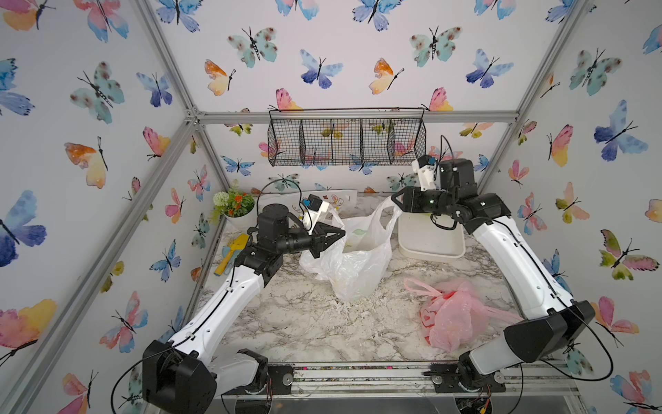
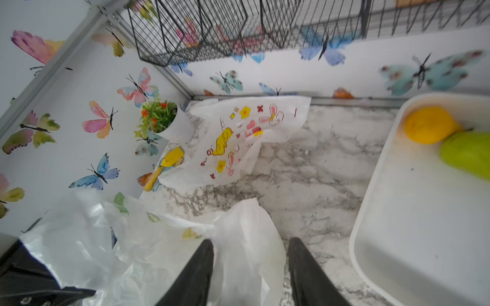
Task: Place the pears into plastic bags & tie knots
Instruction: Adjust the plastic bag at the center of the board.
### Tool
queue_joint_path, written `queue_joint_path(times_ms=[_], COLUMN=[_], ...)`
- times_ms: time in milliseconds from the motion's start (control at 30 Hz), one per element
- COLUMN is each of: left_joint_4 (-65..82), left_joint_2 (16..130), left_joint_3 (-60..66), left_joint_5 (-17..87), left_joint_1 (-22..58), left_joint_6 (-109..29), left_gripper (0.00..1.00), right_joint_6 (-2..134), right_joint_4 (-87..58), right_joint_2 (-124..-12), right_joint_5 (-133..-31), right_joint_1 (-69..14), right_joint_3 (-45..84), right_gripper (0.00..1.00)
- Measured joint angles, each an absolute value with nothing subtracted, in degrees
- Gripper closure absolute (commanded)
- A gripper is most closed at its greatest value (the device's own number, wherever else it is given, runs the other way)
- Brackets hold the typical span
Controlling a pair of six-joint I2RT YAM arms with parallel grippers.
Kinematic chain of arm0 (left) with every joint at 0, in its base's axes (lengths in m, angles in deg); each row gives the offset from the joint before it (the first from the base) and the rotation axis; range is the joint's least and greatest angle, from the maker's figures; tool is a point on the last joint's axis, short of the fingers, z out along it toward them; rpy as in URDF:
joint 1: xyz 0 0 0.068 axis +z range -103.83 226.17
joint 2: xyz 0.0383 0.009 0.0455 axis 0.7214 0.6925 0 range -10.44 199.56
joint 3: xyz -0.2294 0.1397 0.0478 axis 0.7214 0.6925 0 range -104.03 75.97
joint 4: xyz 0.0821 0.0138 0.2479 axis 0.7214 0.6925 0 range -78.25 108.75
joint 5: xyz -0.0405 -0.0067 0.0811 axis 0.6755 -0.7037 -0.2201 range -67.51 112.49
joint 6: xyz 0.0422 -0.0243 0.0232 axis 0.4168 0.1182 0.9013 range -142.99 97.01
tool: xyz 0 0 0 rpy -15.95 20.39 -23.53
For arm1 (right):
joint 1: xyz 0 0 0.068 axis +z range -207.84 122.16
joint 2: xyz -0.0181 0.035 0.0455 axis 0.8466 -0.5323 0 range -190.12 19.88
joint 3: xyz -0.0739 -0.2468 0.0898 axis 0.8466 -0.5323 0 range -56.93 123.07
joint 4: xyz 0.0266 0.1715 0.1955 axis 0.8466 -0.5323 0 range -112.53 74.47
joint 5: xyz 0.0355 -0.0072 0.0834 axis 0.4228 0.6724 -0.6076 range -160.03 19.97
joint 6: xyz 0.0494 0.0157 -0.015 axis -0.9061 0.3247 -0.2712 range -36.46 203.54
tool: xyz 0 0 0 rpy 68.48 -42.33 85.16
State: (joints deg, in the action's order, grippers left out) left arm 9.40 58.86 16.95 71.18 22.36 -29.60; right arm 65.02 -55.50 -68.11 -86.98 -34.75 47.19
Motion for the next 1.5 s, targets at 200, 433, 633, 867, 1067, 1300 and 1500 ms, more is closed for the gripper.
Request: queue_joint_path(times_ms=[200, 433, 633, 867, 1067, 1300, 1500], left_joint_4=[2.03, -0.11, -0.37, 1.4, 3.21, 3.65, 7.78], left_joint_2=[61.33, 62.66, 62.64, 62.64, 62.64, 62.62, 59.1], left_joint_3=[19.38, 19.42, 19.83, 19.38, 19.11, 18.48, 18.44], left_joint_5=[76.51, 78.17, 78.15, 77.65, 76.36, 75.61, 70.5], left_joint_1=[18.67, 18.08, 18.08, 18.1, 18.47, 18.56, 19.1], left_joint_6=[-26.89, -24.22, -22.69, -20.44, -19.09, -19.81, -21.84], left_gripper=[0.96, 0.96, 0.96, 0.98, 0.98, 0.9, 0.54], right_joint_6=[66.18, 67.4, 67.62, 67.21, 66.55, 66.7, 64.54], right_joint_4=[-56.59, -58.82, -60.22, -59.82, -59.63, -59.23, -54.6], right_joint_2=[-70.75, -80.0, -81.94, -81.4, -78.75, -79.52, -79.34], right_joint_5=[-92.16, -100.03, -103.6, -107.92, -110.63, -110.74, -110.26], right_joint_1=[-29.24, -20.67, -19.27, -19.29, -19.27, -19.27, -21.44], right_joint_3=[59.49, 59.69, 54.31, 53.7, 51.54, 50.79, 48.54], right_gripper=[0.36, 0.35, 0.34, 0.29, 0.31, 0.58, 0.84])
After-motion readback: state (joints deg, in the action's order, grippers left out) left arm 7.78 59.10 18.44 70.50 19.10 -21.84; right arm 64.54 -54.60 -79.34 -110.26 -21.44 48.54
